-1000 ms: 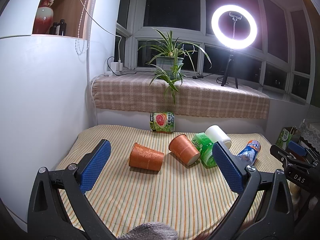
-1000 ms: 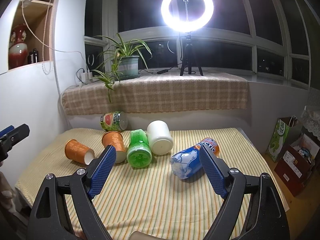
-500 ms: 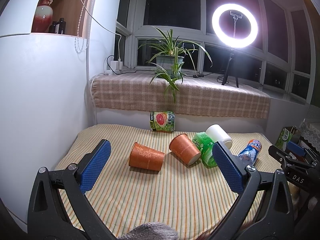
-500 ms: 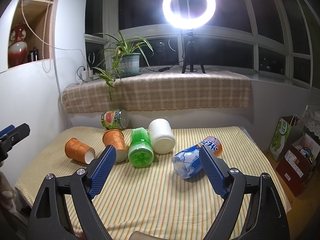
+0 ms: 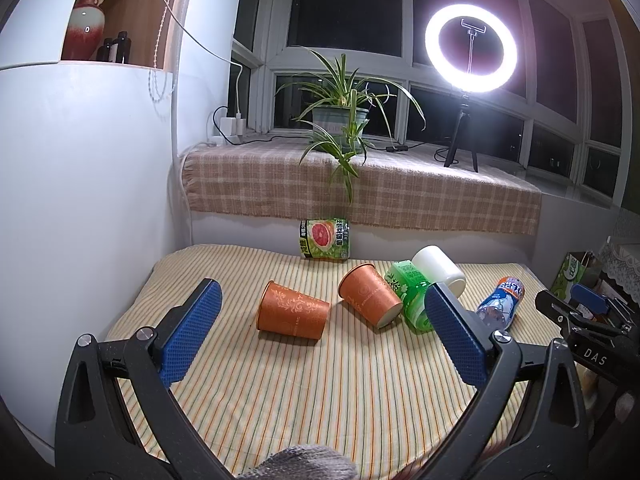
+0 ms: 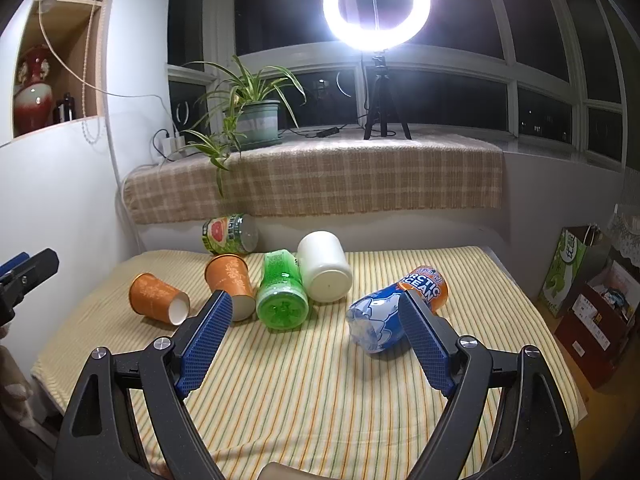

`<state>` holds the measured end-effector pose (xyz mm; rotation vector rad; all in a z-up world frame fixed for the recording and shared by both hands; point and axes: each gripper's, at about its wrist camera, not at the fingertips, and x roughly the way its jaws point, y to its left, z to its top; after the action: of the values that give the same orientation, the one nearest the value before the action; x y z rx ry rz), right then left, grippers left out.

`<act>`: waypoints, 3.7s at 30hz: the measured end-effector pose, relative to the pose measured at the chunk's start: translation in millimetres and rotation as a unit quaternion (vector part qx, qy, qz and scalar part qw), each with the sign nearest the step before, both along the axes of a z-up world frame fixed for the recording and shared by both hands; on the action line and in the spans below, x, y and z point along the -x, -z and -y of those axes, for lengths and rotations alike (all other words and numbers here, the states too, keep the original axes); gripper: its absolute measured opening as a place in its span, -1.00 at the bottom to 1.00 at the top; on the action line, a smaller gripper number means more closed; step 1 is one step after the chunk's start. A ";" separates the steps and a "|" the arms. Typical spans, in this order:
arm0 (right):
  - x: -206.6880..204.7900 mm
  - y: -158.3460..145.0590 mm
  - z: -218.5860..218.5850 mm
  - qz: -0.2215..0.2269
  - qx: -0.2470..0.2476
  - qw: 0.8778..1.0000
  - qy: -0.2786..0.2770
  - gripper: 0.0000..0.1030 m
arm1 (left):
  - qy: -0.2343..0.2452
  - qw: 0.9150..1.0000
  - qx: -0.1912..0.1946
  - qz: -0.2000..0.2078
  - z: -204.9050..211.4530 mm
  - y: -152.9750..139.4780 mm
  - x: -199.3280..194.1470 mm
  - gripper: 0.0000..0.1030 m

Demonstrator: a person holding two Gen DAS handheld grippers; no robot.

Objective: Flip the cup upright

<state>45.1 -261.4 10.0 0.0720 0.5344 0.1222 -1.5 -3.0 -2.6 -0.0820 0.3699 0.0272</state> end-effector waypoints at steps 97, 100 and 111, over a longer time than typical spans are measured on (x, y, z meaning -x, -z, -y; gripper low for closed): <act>-145.5 113.7 -275.0 -0.195 0.264 0.829 -0.453 0.17 | -0.156 0.981 0.058 -0.103 -137.6 66.4 41.7 0.99; -141.8 109.5 -269.4 -0.197 0.240 0.840 -0.445 0.17 | -0.153 0.981 0.056 -0.102 -135.4 66.3 42.4 0.99; -112.6 76.8 -211.6 -0.219 0.071 0.901 -0.367 0.17 | -0.133 0.985 0.057 -0.099 -124.4 64.9 41.3 0.99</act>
<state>157.7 -49.9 -66.8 -0.2587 1.0033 0.8200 -42.9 121.3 -67.5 -0.2432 0.5567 0.2797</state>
